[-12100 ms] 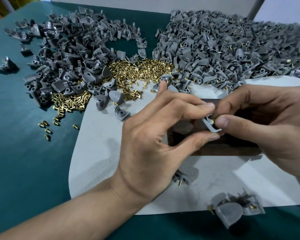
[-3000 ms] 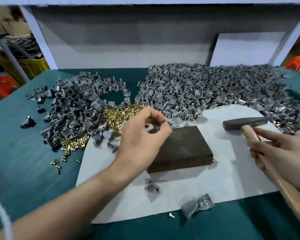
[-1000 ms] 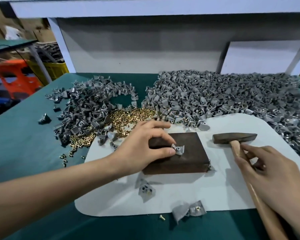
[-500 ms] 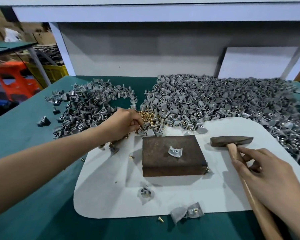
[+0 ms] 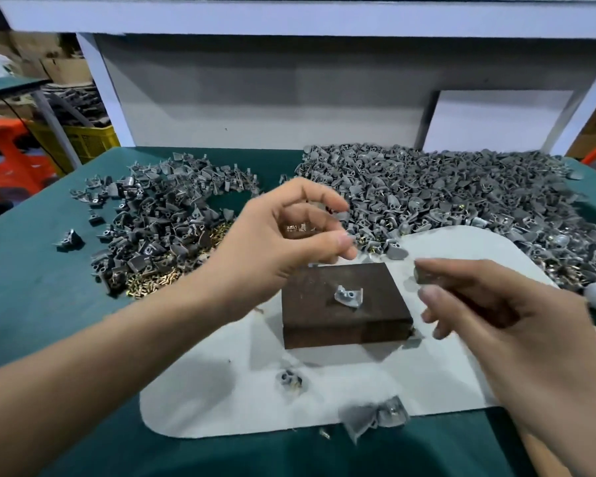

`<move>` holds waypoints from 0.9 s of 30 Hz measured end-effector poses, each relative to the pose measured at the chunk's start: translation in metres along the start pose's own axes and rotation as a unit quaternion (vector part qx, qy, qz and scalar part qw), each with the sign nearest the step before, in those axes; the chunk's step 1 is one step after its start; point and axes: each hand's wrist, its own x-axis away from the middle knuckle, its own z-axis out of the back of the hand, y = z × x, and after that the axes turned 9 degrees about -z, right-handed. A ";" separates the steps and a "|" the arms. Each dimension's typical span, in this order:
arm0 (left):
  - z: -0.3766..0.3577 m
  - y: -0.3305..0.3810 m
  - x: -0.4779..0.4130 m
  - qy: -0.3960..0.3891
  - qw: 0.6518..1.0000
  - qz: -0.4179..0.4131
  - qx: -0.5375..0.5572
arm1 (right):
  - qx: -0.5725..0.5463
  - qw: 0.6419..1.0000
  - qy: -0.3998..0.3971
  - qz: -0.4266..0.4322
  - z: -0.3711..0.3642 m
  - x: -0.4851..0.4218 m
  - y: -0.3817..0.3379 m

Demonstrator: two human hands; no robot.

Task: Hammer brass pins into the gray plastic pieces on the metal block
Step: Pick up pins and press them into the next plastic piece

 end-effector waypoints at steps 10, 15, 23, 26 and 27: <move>-0.019 -0.014 0.000 0.068 0.975 0.056 0.206 | -0.162 0.981 -0.069 -0.082 -0.036 -0.025 -0.033; -0.017 -0.016 -0.006 0.045 0.974 0.089 0.203 | -0.185 0.977 -0.058 -0.085 -0.040 -0.026 -0.031; -0.008 -0.021 0.003 0.029 0.996 0.078 0.028 | -0.131 0.987 -0.057 -0.079 -0.042 -0.021 -0.011; -0.001 -0.032 0.020 -0.014 0.965 0.010 -0.261 | -0.019 0.994 -0.063 -0.088 -0.045 -0.018 0.003; -0.002 -0.035 0.025 -0.025 0.952 0.011 -0.305 | 0.025 0.994 -0.065 -0.083 -0.045 -0.017 0.007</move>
